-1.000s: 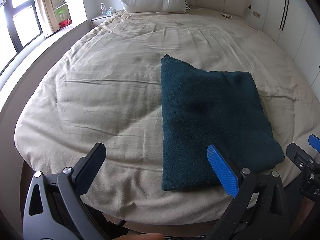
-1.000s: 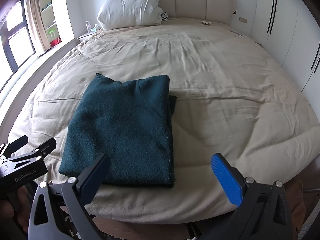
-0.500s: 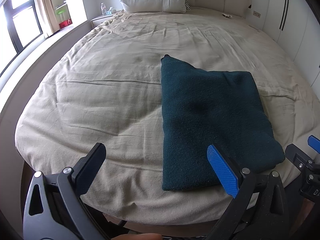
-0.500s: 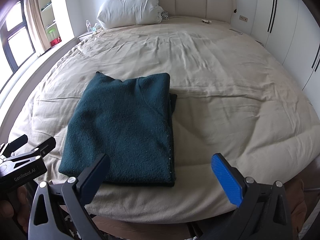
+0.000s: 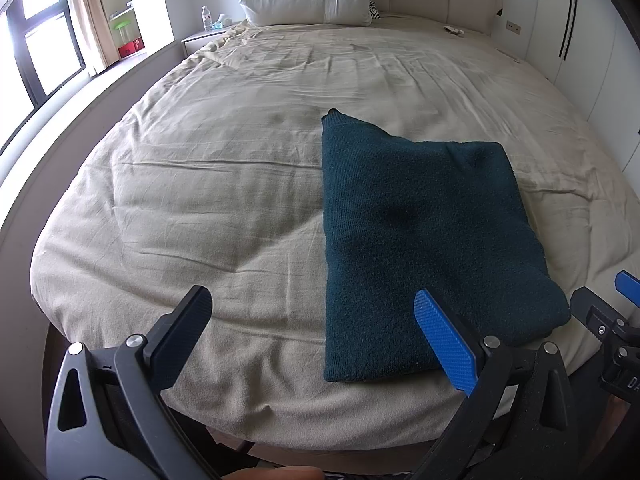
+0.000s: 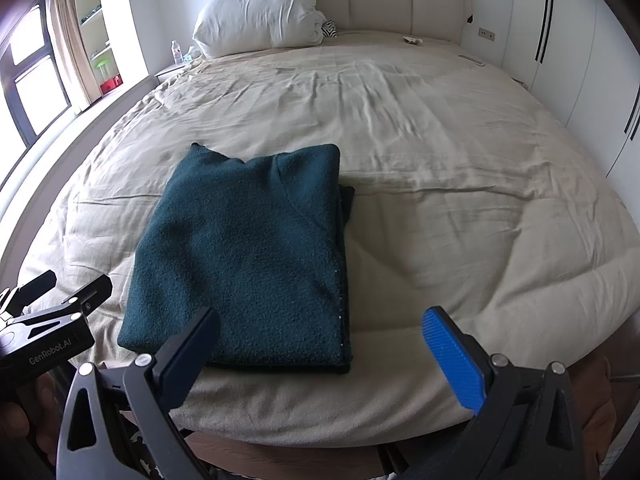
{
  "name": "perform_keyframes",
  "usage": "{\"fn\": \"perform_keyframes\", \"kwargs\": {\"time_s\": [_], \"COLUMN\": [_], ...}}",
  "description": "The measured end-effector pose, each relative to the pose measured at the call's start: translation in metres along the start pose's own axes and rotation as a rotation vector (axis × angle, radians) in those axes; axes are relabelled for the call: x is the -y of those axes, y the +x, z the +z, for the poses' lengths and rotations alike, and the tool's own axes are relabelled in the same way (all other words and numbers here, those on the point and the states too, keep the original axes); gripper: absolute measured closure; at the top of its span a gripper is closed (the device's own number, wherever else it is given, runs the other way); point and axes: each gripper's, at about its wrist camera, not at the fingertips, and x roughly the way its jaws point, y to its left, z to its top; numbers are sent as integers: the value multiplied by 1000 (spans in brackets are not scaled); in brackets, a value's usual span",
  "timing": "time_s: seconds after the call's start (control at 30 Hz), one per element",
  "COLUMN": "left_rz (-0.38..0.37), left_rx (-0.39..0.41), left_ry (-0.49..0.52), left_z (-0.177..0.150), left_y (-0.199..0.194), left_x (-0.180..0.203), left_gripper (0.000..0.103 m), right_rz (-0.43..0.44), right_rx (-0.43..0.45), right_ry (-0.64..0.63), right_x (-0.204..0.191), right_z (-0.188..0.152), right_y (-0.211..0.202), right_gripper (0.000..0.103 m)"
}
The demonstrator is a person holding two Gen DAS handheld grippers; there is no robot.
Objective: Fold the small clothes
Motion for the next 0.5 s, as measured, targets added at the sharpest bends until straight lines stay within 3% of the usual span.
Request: {"fn": "perform_keyframes", "kwargs": {"time_s": [0.5], "left_rz": [2], "left_rx": [0], "left_ry": [0], "left_z": [0], "left_y": [0], "left_x": [1], "left_gripper": [0], "right_rz": [3], "right_rx": [-2], "right_ry": [1], "right_x": [0], "right_z": [0], "right_y": [0], "right_gripper": [0]}}
